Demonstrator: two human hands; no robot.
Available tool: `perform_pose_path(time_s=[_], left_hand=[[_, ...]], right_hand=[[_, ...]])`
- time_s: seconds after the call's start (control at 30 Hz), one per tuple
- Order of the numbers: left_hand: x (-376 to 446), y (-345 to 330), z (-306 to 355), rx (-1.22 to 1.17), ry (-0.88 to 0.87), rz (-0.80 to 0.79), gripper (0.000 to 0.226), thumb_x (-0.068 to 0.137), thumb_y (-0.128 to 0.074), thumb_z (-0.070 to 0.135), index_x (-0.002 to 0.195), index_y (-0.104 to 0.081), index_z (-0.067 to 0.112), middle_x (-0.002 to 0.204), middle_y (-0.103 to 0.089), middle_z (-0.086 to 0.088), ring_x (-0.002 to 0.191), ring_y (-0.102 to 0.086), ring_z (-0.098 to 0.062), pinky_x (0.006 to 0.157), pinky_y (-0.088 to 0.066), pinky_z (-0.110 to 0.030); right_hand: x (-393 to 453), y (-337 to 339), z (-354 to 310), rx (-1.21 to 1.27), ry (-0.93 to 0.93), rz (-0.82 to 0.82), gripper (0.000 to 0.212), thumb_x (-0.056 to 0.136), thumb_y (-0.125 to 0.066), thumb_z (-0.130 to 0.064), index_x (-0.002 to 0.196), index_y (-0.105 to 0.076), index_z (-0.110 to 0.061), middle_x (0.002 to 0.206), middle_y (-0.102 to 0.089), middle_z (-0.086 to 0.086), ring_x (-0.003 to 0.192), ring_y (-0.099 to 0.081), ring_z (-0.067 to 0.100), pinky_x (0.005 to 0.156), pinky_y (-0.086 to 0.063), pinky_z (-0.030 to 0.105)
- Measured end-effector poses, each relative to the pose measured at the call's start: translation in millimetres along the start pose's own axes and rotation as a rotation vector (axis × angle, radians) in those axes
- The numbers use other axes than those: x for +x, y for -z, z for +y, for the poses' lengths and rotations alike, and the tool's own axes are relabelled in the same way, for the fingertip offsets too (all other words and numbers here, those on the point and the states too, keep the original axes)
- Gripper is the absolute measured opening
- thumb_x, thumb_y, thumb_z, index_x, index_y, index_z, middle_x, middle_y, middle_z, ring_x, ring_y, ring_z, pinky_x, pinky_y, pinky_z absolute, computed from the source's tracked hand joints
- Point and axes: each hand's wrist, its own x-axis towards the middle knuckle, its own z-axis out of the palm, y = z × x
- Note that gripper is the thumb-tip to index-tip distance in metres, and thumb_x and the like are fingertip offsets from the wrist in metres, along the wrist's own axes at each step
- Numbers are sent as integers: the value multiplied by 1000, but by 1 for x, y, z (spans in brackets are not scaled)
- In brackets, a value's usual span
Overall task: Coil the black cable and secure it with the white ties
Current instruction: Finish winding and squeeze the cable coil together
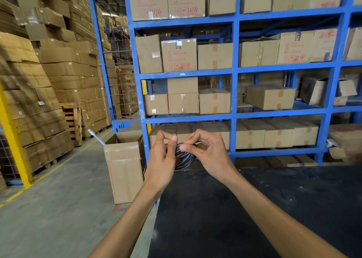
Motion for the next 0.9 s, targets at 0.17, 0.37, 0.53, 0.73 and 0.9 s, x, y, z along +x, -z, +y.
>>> perform_pose_path(time_s=[0.17, 0.37, 0.53, 0.73, 0.9], left_hand=[[1, -8, 2, 102, -138, 140, 34, 102, -38, 35, 82, -49, 10, 64, -50, 1, 57, -42, -7, 55, -38, -26], [1, -11, -2, 170, -193, 175, 30, 101, -41, 30, 89, -60, 9, 56, -47, 10, 50, -44, -7, 50, -34, -18], [-13, -14, -8, 118, -180, -118, 23, 99, -47, 34, 107, -63, 19, 83, -69, 8, 78, -64, -8, 68, -48, -26], [-19, -24, -6, 154, -203, -207, 22, 98, -53, 25, 117, -63, 21, 95, -72, 14, 92, -65, -1, 78, -48, -17], [-26, -52, -4, -89, -99, -105, 15, 97, -54, 19, 109, -63, 16, 82, -65, 2, 75, -64, -8, 72, -52, -21]], right_hand=[[-1, -2, 0, 95, -16, -19, 15, 81, -75, -3, 79, -67, -15, 78, -69, -7, 80, -70, 13, 79, -58, 25], [-8, -4, 7, 101, -45, 87, 14, 82, -75, -3, 77, -65, -11, 74, -70, -9, 69, -67, 10, 72, -57, 22], [-19, 6, 15, 162, -152, 166, 11, 84, -75, -9, 77, -67, -11, 72, -69, 3, 61, -61, 16, 71, -57, 35], [-32, 22, 19, 194, -181, 258, 13, 84, -75, -7, 81, -66, 1, 72, -72, -3, 65, -65, 11, 65, -55, 22], [-43, 38, 22, 218, -220, 292, 10, 83, -75, -11, 79, -67, -7, 73, -70, -2, 69, -66, 13, 72, -57, 34]])
